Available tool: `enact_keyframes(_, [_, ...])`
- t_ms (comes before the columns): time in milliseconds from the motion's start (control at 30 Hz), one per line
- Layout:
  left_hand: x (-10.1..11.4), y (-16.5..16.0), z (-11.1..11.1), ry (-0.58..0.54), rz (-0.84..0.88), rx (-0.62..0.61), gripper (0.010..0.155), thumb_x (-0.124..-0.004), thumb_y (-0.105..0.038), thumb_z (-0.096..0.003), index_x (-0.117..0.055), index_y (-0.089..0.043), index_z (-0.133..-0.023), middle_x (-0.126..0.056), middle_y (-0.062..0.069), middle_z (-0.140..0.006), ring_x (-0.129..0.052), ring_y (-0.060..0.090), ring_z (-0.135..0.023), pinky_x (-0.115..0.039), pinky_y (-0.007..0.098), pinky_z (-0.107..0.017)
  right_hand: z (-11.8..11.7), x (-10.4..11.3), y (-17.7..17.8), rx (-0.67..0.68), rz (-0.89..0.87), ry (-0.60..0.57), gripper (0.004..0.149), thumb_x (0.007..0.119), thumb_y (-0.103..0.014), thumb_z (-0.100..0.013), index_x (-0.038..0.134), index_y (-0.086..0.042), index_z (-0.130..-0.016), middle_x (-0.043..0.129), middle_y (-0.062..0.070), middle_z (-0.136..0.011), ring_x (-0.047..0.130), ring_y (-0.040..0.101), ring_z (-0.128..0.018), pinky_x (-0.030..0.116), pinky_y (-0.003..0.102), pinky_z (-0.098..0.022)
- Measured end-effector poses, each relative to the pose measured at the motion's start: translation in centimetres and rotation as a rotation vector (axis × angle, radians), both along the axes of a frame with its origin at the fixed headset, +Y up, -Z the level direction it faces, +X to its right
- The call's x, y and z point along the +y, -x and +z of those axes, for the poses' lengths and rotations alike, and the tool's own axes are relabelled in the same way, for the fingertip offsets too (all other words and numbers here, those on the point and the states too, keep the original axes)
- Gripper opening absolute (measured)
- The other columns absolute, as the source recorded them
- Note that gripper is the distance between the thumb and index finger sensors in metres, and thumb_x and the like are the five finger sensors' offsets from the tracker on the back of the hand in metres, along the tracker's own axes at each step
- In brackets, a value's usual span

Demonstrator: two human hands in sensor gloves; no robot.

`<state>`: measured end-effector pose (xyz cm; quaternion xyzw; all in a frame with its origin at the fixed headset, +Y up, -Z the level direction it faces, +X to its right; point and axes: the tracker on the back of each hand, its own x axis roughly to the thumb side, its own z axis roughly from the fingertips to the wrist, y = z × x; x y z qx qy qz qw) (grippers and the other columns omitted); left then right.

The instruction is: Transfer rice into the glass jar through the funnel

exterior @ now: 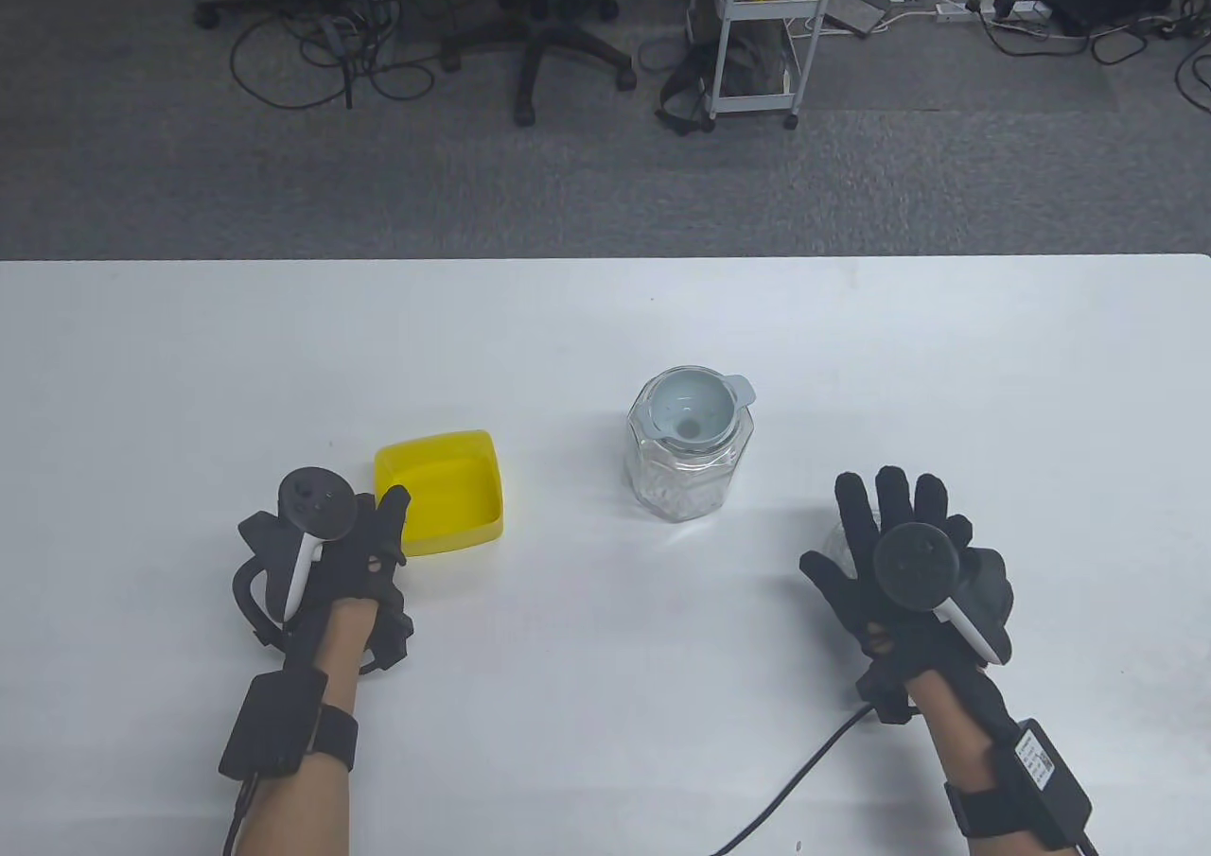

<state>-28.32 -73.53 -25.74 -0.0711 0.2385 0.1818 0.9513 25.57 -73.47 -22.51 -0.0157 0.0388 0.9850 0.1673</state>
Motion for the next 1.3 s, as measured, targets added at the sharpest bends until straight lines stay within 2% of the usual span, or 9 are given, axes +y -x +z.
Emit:
enact_keyframes(200, [2.5,-0.4,0.7,-0.044,-0.093,0.017,0.076,-0.075,-0.073,-0.0512,-0.079,-0.020,-0.106,-0.103,0.013,-0.087,-0.115,0.029,-0.062,-0.094,0.051,-0.052,0.0,0.0,0.0,-0.001,-0.004,0.006,0.084,0.074,-0.068,-0.041,0.028,-0.040,-0.106,0.020,0.010,-0.120,0.009,0.045,-0.106,0.020,0.072,-0.069])
enact_keyframes(367, [6.8,-2.6,1.4,-0.212,-0.217,-0.021,0.079,-0.076,-0.073,-0.0507,-0.068,-0.023,-0.112,-0.086,0.015,-0.105,-0.100,0.036,-0.086,-0.083,0.058,-0.063,0.0,0.0,0.0,0.000,-0.005,0.006,0.084,0.074,-0.068,-0.041,0.028,-0.040,-0.106,0.020,0.010,-0.120,0.008,0.045,-0.106,0.020,0.072,-0.069])
enact_keyframes(500, [9.9,-6.8,1.5,-0.341,-0.230,-0.142,0.077,-0.076,-0.073,-0.0513,-0.066,-0.027,-0.112,-0.080,0.013,-0.110,-0.091,0.038,-0.096,-0.078,0.060,-0.068,0.0,0.0,0.0,0.000,-0.005,0.004,0.084,0.074,-0.068,-0.041,0.028,-0.040,-0.106,0.020,0.010,-0.120,0.008,0.045,-0.106,0.020,0.072,-0.069])
enact_keyframes(567, [11.1,-9.7,1.2,-0.381,-0.148,-0.208,0.075,-0.076,-0.072,-0.0518,-0.068,-0.028,-0.111,-0.082,0.011,-0.109,-0.092,0.037,-0.096,-0.078,0.059,-0.068,0.0,0.0,-0.1,-0.001,-0.004,0.006,0.084,0.074,-0.069,-0.041,0.028,-0.040,-0.106,0.020,0.011,-0.120,0.008,0.045,-0.106,0.020,0.072,-0.069])
enact_keyframes(667, [11.5,-13.9,0.1,-0.354,-0.012,-0.283,0.072,-0.077,-0.072,-0.0524,-0.072,-0.028,-0.109,-0.087,0.009,-0.105,-0.098,0.033,-0.091,-0.083,0.056,-0.066,0.1,0.0,-0.1,-0.001,-0.002,0.009,0.084,0.074,-0.069,-0.041,0.028,-0.040,-0.106,0.020,0.010,-0.120,0.009,0.045,-0.106,0.020,0.072,-0.069])
enact_keyframes(767, [11.4,-18.3,-1.7,-0.303,-0.103,-0.353,0.068,-0.078,-0.072,-0.0517,-0.078,-0.030,-0.105,-0.095,0.005,-0.097,-0.106,0.026,-0.080,-0.089,0.050,-0.061,0.1,0.0,0.0,0.001,0.003,0.013,0.084,0.074,-0.069,-0.041,0.028,-0.040,-0.106,0.021,0.010,-0.120,0.009,0.045,-0.106,0.020,0.072,-0.069])
enact_keyframes(900, [10.4,-22.3,-4.2,-0.207,-0.056,-0.349,0.074,-0.077,-0.076,-0.0496,-0.076,-0.028,-0.106,-0.095,0.007,-0.097,-0.107,0.025,-0.077,-0.089,0.049,-0.060,0.1,0.0,-0.1,0.002,-0.001,0.013,0.084,0.074,-0.069,-0.041,0.028,-0.040,-0.106,0.020,0.010,-0.120,0.009,0.045,-0.106,0.021,0.072,-0.069])
enact_keyframes(1100, [9.3,-24.8,-6.2,-0.022,-0.100,-0.275,0.076,-0.078,-0.077,-0.0501,-0.077,-0.025,-0.106,-0.095,0.009,-0.095,-0.106,0.026,-0.076,-0.089,0.051,-0.060,0.0,0.1,-0.2,0.002,-0.014,0.011,0.084,0.074,-0.068,-0.041,0.028,-0.040,-0.106,0.020,0.010,-0.120,0.009,0.045,-0.106,0.020,0.072,-0.069])
enact_keyframes(1300, [9.3,-25.0,-6.4,-0.010,-0.129,-0.247,0.065,-0.081,-0.072,-0.0521,-0.085,-0.025,-0.096,-0.100,0.006,-0.084,-0.109,0.023,-0.066,-0.091,0.050,-0.057,0.0,0.1,-0.1,0.004,-0.010,0.012,0.084,0.074,-0.068,-0.041,0.028,-0.039,-0.106,0.020,0.010,-0.120,0.009,0.045,-0.106,0.020,0.072,-0.069])
